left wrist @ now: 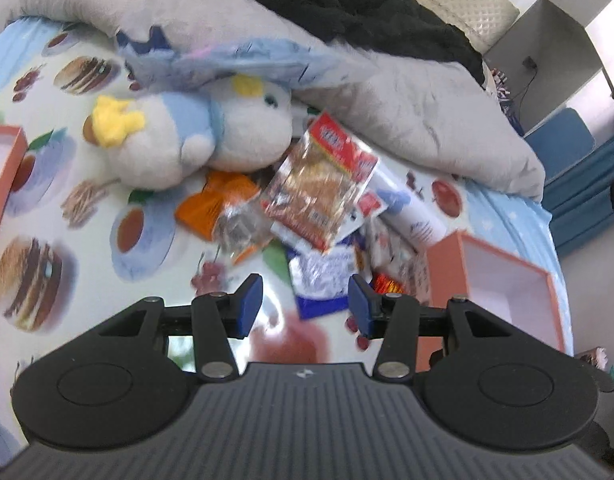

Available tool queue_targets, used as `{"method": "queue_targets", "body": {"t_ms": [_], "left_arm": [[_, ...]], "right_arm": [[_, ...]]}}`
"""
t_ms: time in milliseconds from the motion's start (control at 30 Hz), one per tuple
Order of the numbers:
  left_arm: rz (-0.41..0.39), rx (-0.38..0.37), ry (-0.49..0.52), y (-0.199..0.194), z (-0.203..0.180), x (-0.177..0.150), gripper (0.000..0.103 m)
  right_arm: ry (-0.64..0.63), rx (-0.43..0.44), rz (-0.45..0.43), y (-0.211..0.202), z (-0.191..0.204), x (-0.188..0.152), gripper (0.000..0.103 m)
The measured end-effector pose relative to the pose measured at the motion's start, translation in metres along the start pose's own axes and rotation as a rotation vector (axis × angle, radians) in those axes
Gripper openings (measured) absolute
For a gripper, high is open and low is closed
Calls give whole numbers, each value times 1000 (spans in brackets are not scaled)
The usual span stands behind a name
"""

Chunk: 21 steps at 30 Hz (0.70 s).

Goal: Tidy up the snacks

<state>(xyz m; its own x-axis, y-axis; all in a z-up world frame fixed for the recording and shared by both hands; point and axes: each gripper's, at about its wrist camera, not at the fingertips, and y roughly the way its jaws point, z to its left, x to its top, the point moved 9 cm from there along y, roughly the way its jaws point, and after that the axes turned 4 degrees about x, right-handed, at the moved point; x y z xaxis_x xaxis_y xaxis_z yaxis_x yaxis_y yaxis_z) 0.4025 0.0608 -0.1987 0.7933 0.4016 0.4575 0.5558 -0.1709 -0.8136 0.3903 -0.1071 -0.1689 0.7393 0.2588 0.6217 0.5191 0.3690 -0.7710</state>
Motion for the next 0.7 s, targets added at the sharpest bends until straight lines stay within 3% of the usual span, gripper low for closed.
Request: {"method": "queue_targets", "body": {"t_ms": [167, 333, 600, 667, 700], "left_arm": [[-14, 11, 17, 17, -1, 21, 53], [-61, 10, 68, 49, 8, 25, 53], [-51, -72, 182, 93, 1, 26, 54], [-60, -73, 226, 101, -4, 30, 67], [-64, -68, 239, 104, -5, 32, 69]], "right_arm": [[-16, -21, -2, 22, -9, 14, 50], [-47, -32, -67, 50, -8, 13, 50], [-89, -132, -121, 81, -10, 6, 50], [-99, -167, -127, 88, -12, 8, 50], [-96, -182, -128, 91, -15, 10, 50]]}}
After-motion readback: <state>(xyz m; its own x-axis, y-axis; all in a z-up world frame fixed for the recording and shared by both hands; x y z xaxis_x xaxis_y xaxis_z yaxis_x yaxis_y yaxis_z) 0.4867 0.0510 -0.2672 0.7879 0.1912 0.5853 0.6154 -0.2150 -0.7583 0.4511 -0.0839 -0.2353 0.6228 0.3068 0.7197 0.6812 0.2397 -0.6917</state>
